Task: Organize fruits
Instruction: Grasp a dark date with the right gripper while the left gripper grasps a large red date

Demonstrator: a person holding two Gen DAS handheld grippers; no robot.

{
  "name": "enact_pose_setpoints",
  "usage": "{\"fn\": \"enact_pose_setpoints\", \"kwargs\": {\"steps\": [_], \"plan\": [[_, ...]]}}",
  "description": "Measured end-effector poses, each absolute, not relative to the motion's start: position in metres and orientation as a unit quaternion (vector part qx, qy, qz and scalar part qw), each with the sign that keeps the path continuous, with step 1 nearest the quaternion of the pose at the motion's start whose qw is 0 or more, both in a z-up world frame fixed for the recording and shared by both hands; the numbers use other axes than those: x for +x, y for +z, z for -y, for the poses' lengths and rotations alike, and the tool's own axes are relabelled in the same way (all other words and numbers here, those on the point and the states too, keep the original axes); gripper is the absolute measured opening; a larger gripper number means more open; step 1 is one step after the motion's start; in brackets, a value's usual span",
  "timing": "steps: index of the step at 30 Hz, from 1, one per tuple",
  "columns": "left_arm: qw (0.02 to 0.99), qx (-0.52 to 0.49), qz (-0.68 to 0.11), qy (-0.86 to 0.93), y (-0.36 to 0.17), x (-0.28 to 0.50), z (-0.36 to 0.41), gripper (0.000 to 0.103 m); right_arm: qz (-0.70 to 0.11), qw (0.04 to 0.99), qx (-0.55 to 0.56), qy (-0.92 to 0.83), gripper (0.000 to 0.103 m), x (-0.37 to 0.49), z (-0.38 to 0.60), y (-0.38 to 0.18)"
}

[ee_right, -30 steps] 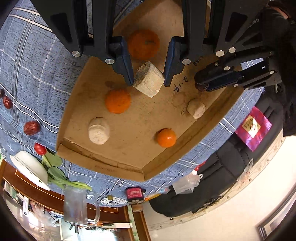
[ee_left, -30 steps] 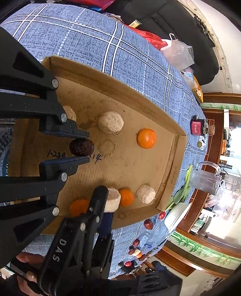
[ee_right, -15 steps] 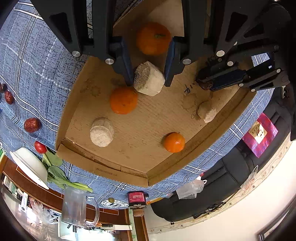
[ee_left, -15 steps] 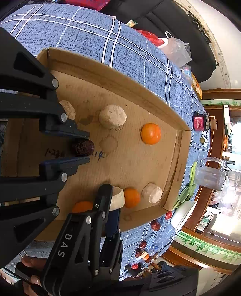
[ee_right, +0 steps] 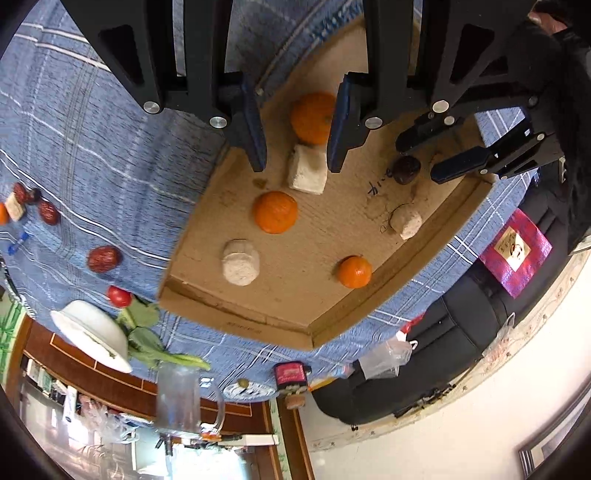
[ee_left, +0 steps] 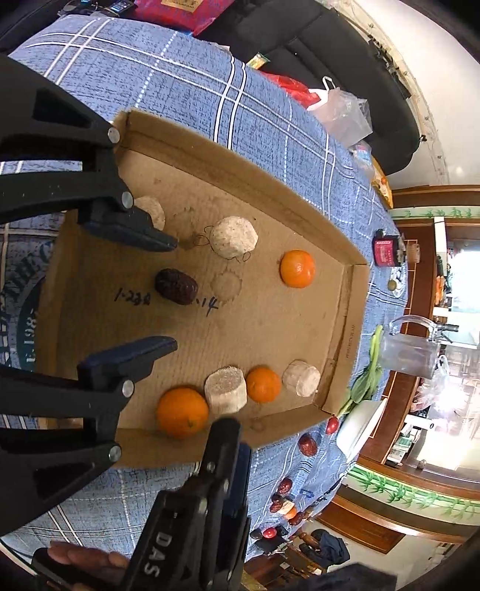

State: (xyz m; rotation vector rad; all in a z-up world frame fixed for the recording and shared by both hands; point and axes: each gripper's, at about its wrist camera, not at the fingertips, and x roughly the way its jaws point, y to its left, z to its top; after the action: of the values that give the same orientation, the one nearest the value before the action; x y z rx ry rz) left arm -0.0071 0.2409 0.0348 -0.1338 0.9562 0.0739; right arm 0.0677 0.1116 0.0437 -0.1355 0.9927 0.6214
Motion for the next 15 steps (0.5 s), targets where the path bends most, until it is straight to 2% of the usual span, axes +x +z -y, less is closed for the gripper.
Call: {"fn": "enact_pose_setpoints", "kwargs": {"steps": [3,11,15], "plan": [[0.889,-0.059,-0.452,0.046,0.04,-0.011,-0.235,0.055,-0.459,0.839,-0.066,0.285,0.045,0.059,-0.101,0.051],[0.904,-0.036,-0.422,0.055,0.059,-0.018,-0.203,0.062,-0.452,0.852,-0.055,0.256,0.045,0.033,-0.055,0.06],[0.91,-0.023,-0.413,0.037,0.067,-0.016,-0.177,0.065,-0.448,0.861,-0.048,0.235,0.051,0.023,-0.027,0.063]]}}
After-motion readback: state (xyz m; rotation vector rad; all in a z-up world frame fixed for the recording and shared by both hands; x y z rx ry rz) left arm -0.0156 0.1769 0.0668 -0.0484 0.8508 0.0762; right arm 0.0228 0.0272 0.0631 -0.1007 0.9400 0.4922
